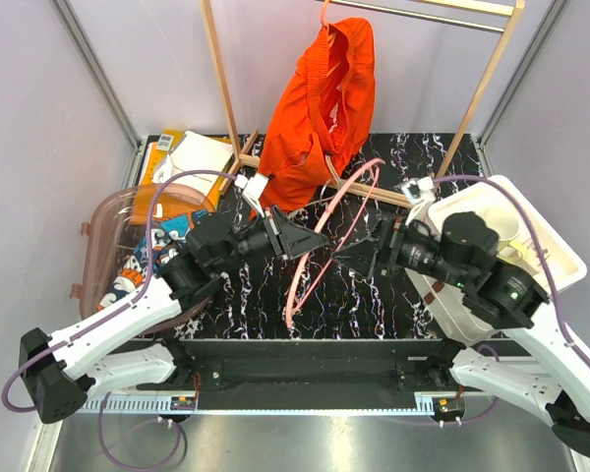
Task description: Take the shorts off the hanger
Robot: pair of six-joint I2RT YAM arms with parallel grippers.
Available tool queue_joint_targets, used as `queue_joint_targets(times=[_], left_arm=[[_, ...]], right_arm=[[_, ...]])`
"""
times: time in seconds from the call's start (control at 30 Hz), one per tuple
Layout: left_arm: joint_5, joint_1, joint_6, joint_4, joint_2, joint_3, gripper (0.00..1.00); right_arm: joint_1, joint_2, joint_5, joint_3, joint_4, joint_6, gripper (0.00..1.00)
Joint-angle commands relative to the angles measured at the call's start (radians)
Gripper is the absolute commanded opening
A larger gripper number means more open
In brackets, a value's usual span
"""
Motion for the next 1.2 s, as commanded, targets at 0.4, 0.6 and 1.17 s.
queue_joint_targets(times=[0.4, 0.6, 1.17], left_arm=[[-0.119, 0.001, -0.253, 0.375, 0.211, 0.128, 0.0], [-0.152, -0.023, -0.278, 0.408, 0.228, 0.114, 0.0], [-0.281, -0.049, -0.2, 0.256, 0.174, 0.11, 0.13]], right_arm=[[0.088, 0.03, -0.092, -0.117, 0.192, 0.027, 0.82], [0.094, 0.06, -0.036, -0.136, 0.201, -0.013, 0.54], [0.139, 0.075, 0.076, -0.162, 0.201, 0.032, 0.0]])
